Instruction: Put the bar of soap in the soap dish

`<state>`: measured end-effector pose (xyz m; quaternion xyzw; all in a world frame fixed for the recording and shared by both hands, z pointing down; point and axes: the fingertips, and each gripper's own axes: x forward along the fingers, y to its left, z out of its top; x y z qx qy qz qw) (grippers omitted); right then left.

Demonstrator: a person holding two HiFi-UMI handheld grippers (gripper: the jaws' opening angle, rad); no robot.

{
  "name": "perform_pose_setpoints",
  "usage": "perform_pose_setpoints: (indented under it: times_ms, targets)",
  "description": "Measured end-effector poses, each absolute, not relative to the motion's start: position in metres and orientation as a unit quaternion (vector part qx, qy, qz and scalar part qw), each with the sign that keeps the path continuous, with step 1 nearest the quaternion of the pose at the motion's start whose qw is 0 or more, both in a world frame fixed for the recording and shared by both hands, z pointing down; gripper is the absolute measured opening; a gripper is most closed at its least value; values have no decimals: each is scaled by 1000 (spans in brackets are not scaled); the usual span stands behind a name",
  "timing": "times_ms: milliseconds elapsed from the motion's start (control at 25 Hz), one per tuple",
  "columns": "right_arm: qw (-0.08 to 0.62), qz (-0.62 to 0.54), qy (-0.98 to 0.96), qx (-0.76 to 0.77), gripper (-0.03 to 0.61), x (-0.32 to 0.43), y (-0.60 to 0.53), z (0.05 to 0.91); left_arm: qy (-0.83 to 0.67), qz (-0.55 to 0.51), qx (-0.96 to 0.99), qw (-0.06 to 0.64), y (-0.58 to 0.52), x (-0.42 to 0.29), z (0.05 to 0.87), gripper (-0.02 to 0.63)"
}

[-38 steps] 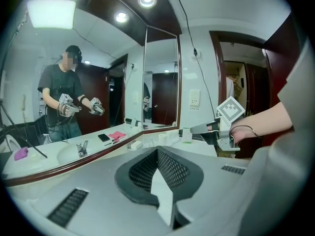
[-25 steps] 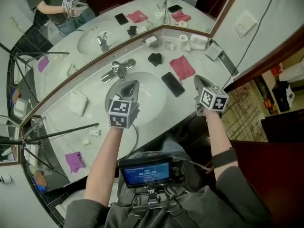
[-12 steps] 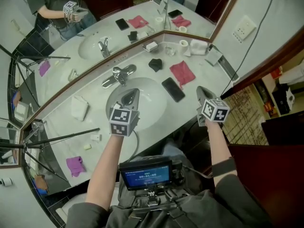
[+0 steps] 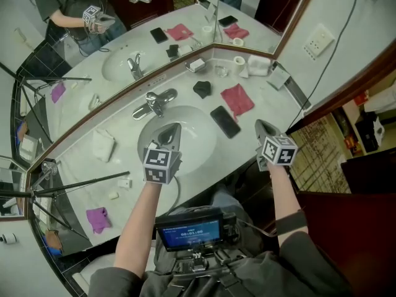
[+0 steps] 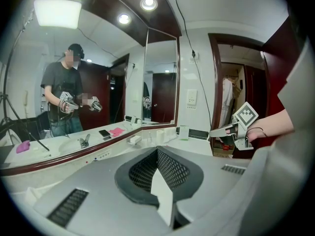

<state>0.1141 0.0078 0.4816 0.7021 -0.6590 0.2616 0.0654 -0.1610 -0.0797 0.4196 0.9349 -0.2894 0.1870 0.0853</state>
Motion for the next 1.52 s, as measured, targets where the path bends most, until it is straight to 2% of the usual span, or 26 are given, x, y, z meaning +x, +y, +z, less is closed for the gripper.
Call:
perform_pose_setpoints:
  times_ms: [520, 840, 960, 1000, 1200, 1520]
  targets:
    - [179, 217, -712, 644, 17, 103, -15, 498, -304, 199, 926, 107, -96, -151, 438, 0]
    - [219, 191, -732, 616, 17, 117, -48, 512, -307, 209, 921, 118, -108, -125, 454, 0]
    - [268, 153, -732, 608, 20, 125, -66, 516, -313, 213, 918, 121, -114, -117, 458, 0]
    - [290, 137, -735, 597, 29, 124, -74, 515, -314, 214, 917, 122, -115, -115, 459, 0]
    - [404, 18, -764, 502, 168, 123, -121, 506, -314, 218, 916, 124, -117, -106, 467, 0]
    - [497, -94, -766, 396, 253, 126, -201, 501, -326, 211, 910, 147, -119, -101, 484, 0]
